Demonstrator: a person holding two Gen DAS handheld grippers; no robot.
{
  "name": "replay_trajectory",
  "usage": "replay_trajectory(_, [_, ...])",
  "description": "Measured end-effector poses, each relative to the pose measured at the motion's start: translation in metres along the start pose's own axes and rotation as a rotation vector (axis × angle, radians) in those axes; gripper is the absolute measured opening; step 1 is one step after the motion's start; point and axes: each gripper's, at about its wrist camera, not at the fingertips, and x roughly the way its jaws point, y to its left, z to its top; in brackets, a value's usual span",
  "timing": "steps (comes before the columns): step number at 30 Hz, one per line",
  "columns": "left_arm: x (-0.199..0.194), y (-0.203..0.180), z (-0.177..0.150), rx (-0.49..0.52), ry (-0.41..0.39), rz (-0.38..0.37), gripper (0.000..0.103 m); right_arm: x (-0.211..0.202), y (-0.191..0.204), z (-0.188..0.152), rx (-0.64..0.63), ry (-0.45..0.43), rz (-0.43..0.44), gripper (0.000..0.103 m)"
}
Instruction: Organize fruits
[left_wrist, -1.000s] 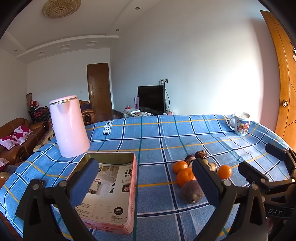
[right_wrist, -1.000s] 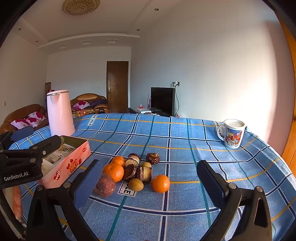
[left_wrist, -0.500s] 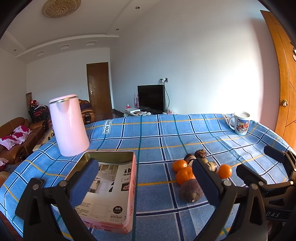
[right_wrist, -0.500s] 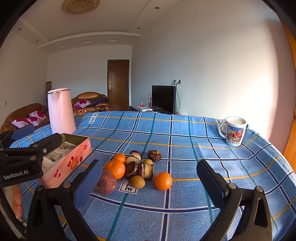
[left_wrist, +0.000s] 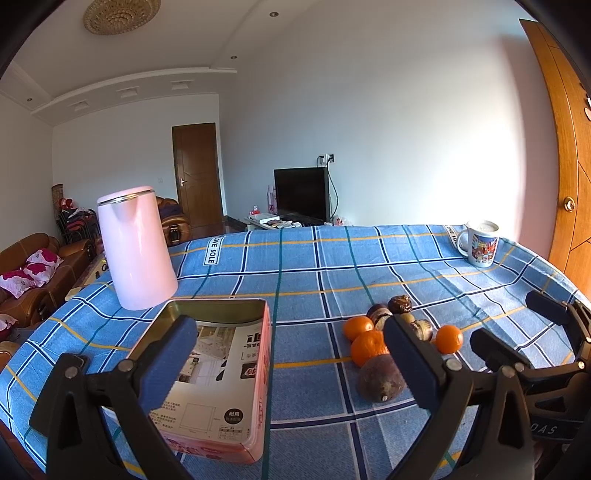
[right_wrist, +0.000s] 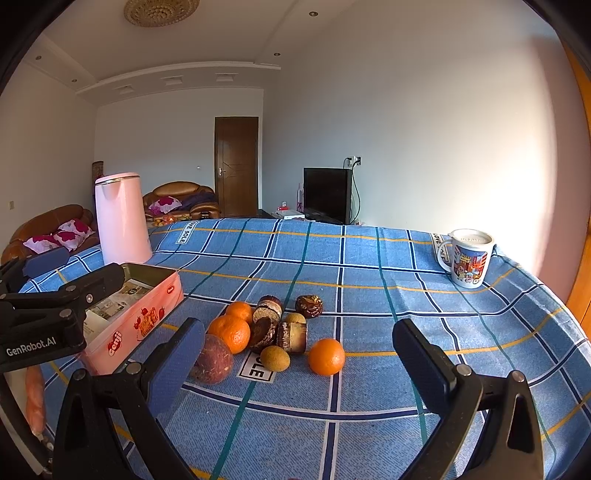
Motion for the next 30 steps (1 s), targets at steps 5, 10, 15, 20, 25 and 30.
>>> replay_trajectory(5, [0.0, 0.0, 0.0, 0.0, 0.001, 0.0, 0.103, 0.0, 0.0, 0.0, 0.001, 0.002, 0.002, 0.102])
replay_trajectory(10, [0.0, -0.001, -0.002, 0.002, 0.002, 0.0, 0.103, 0.0, -0.001, -0.001, 0.002, 0.003, 0.0, 0.102])
replay_trajectory(15, [0.002, -0.004, -0.005, 0.003, 0.008, 0.0, 0.103, 0.002, -0.003, -0.002, 0.006, 0.01, -0.002, 0.102])
replay_trajectory(20, [0.004, -0.006, -0.005, 0.007, 0.014, -0.004, 0.103, 0.005, -0.004, -0.004, 0.008, 0.018, -0.006, 0.102])
replay_trajectory(25, [0.008, -0.008, -0.006, 0.009, 0.024, -0.007, 0.103, 0.009, -0.007, -0.007, 0.014, 0.033, -0.01, 0.102])
replay_trajectory(30, [0.016, -0.013, -0.012, 0.013, 0.052, -0.029, 0.103, 0.015, -0.011, -0.011, 0.005, 0.058, -0.027, 0.102])
